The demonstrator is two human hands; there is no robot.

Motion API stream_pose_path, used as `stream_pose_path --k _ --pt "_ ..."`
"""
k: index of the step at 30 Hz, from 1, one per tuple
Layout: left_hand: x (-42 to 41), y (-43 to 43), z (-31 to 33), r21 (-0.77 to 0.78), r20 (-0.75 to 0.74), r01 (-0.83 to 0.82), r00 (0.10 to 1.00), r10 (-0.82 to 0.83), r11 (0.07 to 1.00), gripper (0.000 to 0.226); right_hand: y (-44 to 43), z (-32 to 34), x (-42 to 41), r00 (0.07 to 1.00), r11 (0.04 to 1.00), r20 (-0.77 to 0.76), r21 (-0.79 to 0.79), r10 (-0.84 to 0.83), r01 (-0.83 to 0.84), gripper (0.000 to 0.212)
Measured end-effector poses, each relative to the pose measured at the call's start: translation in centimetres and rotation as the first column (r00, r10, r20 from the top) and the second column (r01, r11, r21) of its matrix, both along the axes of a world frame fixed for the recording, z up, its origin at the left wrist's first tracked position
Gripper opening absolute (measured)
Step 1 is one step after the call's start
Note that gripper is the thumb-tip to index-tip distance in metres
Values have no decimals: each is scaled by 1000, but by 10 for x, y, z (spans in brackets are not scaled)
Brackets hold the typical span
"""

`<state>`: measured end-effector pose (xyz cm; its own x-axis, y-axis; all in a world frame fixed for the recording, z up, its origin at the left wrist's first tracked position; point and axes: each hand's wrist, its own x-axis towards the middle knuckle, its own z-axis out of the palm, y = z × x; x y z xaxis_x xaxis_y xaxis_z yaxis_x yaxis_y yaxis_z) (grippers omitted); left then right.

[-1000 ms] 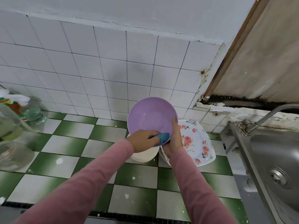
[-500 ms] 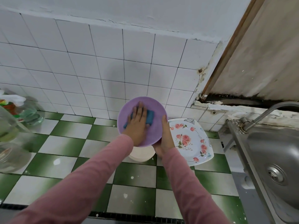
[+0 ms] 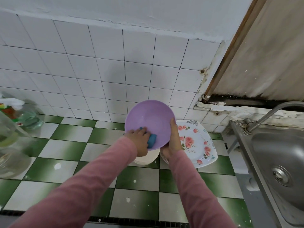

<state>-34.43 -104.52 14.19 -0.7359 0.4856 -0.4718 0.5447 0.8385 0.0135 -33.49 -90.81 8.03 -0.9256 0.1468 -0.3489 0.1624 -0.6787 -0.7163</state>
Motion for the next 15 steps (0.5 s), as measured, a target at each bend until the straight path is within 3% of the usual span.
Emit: stream_pose_path --k 3,6,9,12,15 --pt "1 -4 -3 94 -158 -15 987 29 995 54 6 2 3 1000 1000 4 -27 8 -7 96" --pt "-3 -7 -1 113 -203 1 979 22 994 39 6 3 8 998 996 23 -66 53 -52 77" --pt "-8 -10 -11 315 -233 -131 950 210 940 41 1 6 12 995 989 3 -104 104 -103 64" --pt "-7 -9 -24 681 -190 -207 877 442 703 47 -4 8 12 992 986 -14 -102 128 -129 70" --pt "-8 -5 -25 862 32 -328 795 605 386 42 -10 6 8 990 989 25 -61 140 -138 87"
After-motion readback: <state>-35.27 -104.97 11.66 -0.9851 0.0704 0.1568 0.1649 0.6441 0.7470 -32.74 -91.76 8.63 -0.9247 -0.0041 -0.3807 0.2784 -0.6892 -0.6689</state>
